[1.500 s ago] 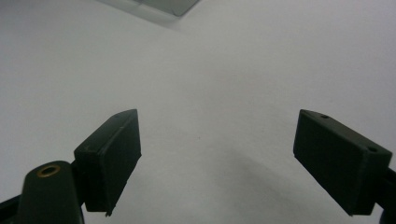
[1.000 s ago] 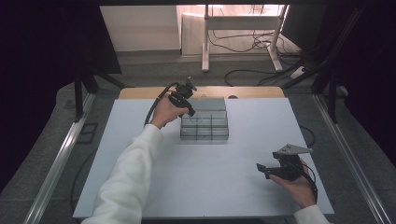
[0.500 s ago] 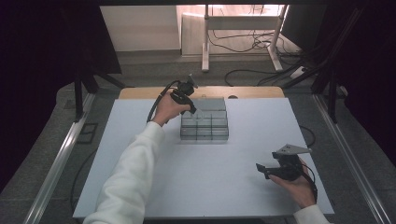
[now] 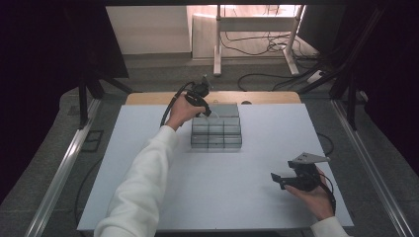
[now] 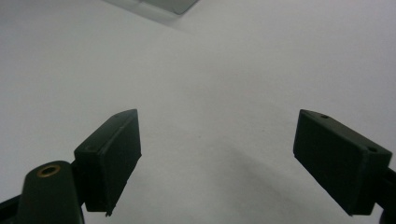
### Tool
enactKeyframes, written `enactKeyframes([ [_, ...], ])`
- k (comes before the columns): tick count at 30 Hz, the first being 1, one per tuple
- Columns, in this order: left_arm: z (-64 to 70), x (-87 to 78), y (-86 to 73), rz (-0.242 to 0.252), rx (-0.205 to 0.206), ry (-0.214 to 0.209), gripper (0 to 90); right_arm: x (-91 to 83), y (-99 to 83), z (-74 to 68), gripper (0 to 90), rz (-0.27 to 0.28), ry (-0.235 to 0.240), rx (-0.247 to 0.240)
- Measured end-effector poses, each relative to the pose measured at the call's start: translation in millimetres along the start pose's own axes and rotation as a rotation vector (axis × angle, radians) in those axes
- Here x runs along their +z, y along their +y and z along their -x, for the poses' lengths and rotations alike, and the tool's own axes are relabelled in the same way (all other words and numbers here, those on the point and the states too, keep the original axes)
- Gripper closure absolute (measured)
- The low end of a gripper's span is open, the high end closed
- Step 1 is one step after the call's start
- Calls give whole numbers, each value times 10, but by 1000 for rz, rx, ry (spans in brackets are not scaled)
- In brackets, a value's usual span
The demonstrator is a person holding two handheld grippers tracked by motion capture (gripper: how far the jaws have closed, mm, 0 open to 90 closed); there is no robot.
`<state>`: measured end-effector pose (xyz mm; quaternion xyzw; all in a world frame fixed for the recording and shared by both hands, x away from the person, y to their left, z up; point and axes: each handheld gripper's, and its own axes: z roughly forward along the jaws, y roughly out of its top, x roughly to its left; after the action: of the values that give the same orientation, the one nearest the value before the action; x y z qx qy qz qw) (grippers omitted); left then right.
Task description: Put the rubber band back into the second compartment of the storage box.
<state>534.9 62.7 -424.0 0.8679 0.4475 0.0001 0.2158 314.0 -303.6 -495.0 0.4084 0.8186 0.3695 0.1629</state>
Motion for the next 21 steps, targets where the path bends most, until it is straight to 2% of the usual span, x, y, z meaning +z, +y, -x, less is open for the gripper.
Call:
enactKeyframes([
  [7, 8, 98, 84, 7, -10, -14, 822, -1, -3, 4, 156, -1, 0, -2],
  [21, 7, 218, 55, -11, -10, -12, 822, 3, -6, 8, 157, -3, 2, -2],
])
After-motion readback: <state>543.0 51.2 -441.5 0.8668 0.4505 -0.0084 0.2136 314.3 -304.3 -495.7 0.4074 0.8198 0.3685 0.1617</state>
